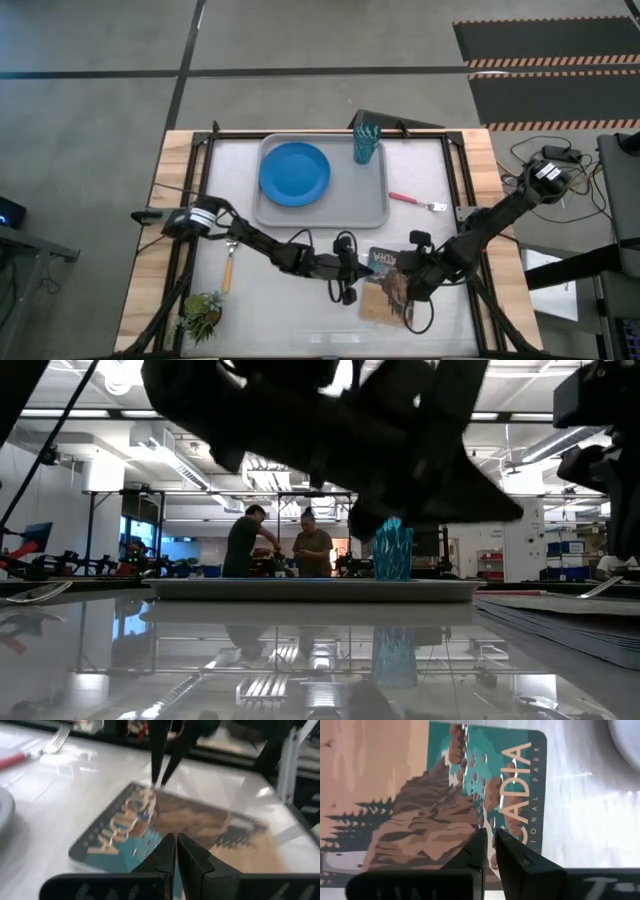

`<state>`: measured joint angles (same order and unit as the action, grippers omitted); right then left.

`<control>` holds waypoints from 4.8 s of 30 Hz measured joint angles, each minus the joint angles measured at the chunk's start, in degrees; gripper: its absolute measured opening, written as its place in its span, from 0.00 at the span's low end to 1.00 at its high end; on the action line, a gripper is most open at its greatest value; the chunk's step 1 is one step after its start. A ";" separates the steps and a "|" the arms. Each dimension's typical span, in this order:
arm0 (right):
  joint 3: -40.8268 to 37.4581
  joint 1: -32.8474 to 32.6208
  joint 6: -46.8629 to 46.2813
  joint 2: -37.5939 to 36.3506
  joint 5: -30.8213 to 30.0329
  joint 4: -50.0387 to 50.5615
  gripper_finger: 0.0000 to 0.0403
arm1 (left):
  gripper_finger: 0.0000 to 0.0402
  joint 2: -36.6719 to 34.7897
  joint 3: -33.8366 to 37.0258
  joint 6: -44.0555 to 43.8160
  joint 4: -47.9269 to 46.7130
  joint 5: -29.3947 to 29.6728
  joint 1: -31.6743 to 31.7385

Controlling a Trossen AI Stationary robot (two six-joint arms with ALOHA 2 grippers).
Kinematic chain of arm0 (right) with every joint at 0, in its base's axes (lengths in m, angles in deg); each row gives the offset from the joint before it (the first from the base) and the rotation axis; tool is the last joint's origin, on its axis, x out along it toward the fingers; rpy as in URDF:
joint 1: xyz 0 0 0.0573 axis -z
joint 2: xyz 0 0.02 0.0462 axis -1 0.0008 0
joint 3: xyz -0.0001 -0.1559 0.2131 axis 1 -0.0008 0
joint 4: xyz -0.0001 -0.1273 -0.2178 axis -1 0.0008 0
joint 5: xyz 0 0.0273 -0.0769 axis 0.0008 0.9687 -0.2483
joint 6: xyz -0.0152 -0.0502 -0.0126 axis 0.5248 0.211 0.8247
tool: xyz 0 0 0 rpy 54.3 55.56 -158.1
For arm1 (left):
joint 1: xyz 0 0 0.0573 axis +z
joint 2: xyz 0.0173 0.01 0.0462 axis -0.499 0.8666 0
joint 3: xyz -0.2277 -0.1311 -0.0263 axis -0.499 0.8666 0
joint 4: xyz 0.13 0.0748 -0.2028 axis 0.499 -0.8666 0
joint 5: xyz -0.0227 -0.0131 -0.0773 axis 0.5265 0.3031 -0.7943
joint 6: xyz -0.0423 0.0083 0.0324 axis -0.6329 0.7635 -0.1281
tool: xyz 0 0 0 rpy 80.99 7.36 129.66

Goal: Pick and place plate/cup/fork/spoon on tray
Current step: Adjust the brown book

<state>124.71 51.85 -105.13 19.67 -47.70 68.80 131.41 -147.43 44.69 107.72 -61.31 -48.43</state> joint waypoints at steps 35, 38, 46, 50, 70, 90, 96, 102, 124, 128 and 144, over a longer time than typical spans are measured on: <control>-0.04 -11.56 -3.75 15.97 18.66 -29.64 0.07 | 0.00 -12.80 4.10 4.86 -5.06 1.99 -2.16; 0.00 -7.83 2.39 16.38 13.09 -33.48 0.07 | 0.00 -15.38 4.12 6.76 -5.51 2.05 -2.72; 0.04 0.47 16.72 14.00 0.89 -39.36 0.07 | 0.00 -19.03 4.59 6.80 -15.03 2.68 -3.74; 0.13 2.46 14.70 8.45 5.76 -31.23 0.07 | 0.00 -18.11 5.70 2.24 -17.84 3.00 -3.74; -7.15 22.87 1.66 -14.10 18.78 -7.93 0.07 | 0.00 -11.72 9.46 -1.65 -18.01 -1.64 -3.94; -18.08 41.98 4.60 -14.46 34.25 -12.98 0.45 | 0.00 -11.33 15.90 -3.41 -5.35 -5.32 -4.14; -18.60 42.71 5.12 -13.21 34.52 -15.69 0.58 | 0.00 -11.33 15.96 -3.11 -5.30 -5.16 -4.17; -18.62 42.66 5.83 -11.84 34.54 -16.24 0.64 | 0.00 -7.05 15.90 -3.11 3.07 -4.33 -4.11; -19.73 42.71 8.85 -6.12 37.14 -24.19 0.67 | 0.00 -4.86 16.09 -6.63 3.13 -5.11 -3.93; -22.02 42.73 8.21 -3.55 39.47 -29.34 0.67 | 0.00 -4.86 16.09 -6.63 3.11 -5.14 -3.90; -23.11 42.64 6.31 6.26 61.92 -58.40 0.60 | 0.00 -4.86 16.09 -6.67 3.11 -4.24 -3.87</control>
<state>101.59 94.49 -98.83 25.93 14.22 10.40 126.55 -131.34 38.02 110.83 -65.55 -52.30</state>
